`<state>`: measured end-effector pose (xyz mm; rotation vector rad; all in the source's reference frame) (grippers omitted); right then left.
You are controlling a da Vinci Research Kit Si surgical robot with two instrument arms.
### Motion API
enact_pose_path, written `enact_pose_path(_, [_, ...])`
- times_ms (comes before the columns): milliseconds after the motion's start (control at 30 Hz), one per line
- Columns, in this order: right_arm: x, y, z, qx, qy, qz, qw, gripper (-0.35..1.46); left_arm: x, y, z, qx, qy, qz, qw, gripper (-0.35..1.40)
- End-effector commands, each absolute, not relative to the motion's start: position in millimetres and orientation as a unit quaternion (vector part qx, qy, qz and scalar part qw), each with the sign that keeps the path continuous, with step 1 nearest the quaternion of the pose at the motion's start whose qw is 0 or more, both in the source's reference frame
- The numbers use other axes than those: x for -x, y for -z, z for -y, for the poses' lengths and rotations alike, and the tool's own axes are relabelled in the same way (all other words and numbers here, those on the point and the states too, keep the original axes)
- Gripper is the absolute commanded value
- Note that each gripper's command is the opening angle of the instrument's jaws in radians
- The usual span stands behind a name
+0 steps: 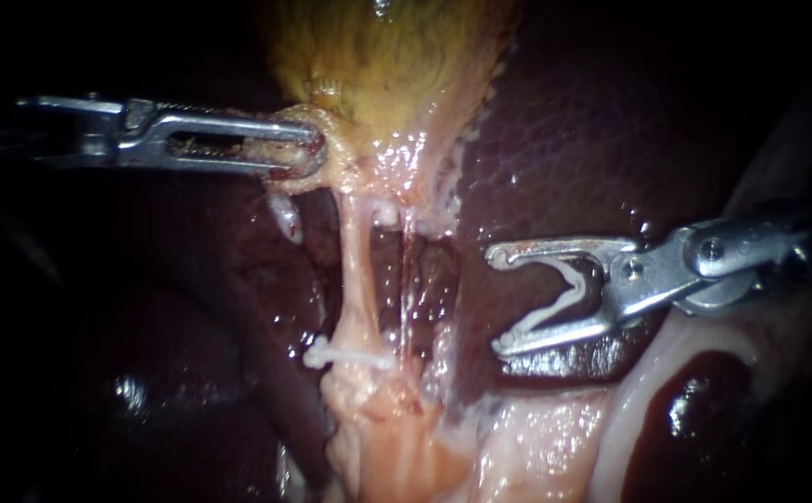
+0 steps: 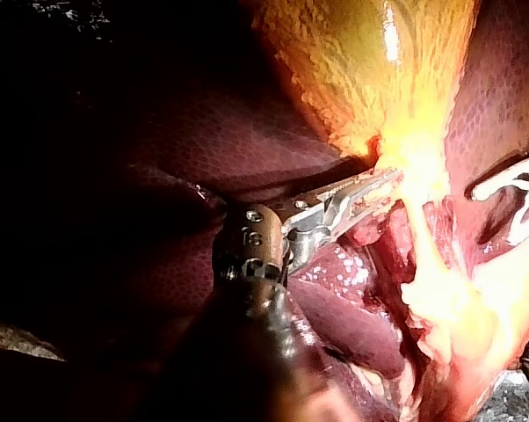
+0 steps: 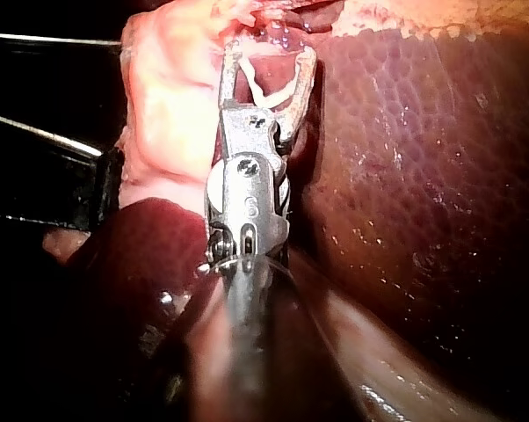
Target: Clipping second clip left tube
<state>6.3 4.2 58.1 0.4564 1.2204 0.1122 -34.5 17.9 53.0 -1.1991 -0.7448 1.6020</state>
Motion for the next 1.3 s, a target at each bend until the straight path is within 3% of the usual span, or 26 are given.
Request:
enact_pose_path(33, [-6.3,-58.1,-4.2,-0.212,-0.052,-0.568,0.794,0.5,34.3,-52.8,-17.8,0.492,-0.657,0.306,0.481,-0.35])
enact_pose_path(467, [-7.6,-57.2,-3.7,-0.219,-0.049,-0.568,0.792,0.5,27.6,-47.2,-17.5,0.493,-0.651,0.31,0.486,-0.35])
enact_pose_path(567, [-9.0,-56.2,-3.1,-0.223,-0.044,-0.573,0.787,0.5,27.4,-47.1,-17.7,0.494,-0.65,0.311,0.486,-0.35])
enact_pose_path(867, [-14.3,-54.4,-2.0,-0.28,-0.1,-0.569,0.766,0.5,27.7,-46.9,-17.4,0.494,-0.65,0.309,0.487,-0.35])
enact_pose_path(1300, [-18.7,-58.2,-2.4,-0.3,-0.134,-0.557,0.763,0.5,28.2,-46.2,-17.1,0.494,-0.65,0.308,0.489,-0.35])
